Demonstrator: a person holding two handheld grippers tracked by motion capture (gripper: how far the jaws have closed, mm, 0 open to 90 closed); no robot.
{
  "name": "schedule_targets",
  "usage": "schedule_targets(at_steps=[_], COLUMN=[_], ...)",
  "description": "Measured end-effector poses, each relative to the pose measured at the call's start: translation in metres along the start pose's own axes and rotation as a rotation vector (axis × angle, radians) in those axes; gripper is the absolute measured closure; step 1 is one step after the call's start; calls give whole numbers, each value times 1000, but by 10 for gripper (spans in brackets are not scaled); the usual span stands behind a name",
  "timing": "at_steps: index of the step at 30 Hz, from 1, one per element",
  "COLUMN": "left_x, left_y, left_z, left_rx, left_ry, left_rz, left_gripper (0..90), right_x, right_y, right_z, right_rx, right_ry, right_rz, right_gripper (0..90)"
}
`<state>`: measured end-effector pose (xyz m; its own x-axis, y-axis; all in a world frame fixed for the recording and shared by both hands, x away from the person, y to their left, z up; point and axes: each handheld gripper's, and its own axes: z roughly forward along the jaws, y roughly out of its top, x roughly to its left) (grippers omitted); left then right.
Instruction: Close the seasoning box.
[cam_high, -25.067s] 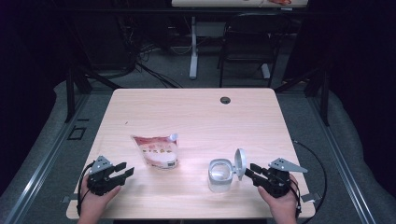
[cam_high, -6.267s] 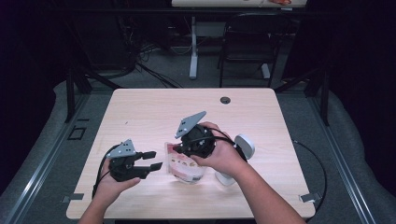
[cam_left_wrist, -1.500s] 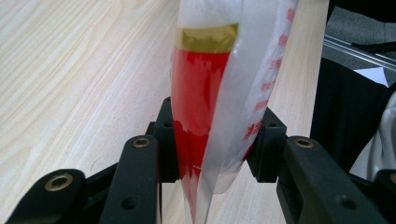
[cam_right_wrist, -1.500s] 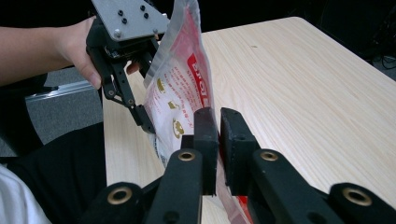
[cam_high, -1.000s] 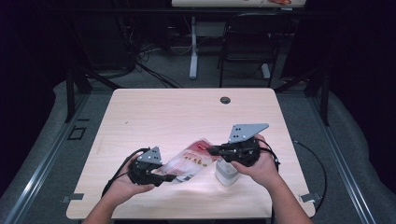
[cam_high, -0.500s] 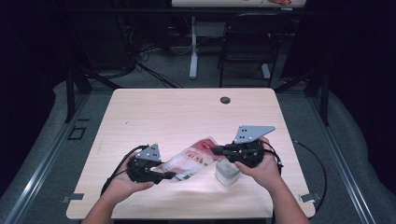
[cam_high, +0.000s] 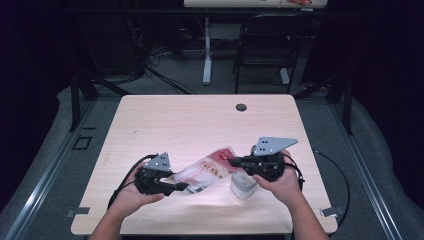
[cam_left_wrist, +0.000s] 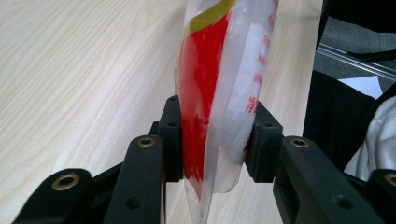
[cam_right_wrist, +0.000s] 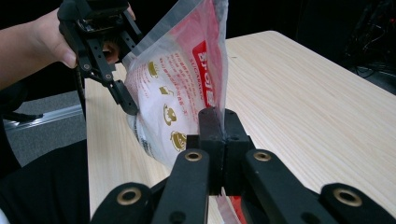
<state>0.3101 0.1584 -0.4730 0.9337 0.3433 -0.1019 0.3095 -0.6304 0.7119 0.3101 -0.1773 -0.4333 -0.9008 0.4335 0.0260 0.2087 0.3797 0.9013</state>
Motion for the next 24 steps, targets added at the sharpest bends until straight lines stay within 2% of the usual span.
schedule_targets(at_steps=[9, 11, 12, 15, 24], left_x=[-1, -1, -1, -1, -2], left_y=[5, 7, 7, 8, 10], left_z=[-2, -2, -2, -4, -8], left_rx=[11, 5, 12, -3, -19], left_ry=[16, 18, 20, 20, 25], left_rz=[14, 6, 14, 4, 7], left_gripper=[655, 656, 657, 658, 661], right_x=[-2, -3, -4, -7, -5], right_y=[-12, -15, -16, -20, -21], right_z=[-1, -1, -1, -1, -3], right_rx=[-23, -28, -34, -49, -48], right_ry=[-14, -16, -16, -2, -18], right_rz=[15, 18, 25, 44, 34], right_gripper=[899, 899, 900, 899, 899])
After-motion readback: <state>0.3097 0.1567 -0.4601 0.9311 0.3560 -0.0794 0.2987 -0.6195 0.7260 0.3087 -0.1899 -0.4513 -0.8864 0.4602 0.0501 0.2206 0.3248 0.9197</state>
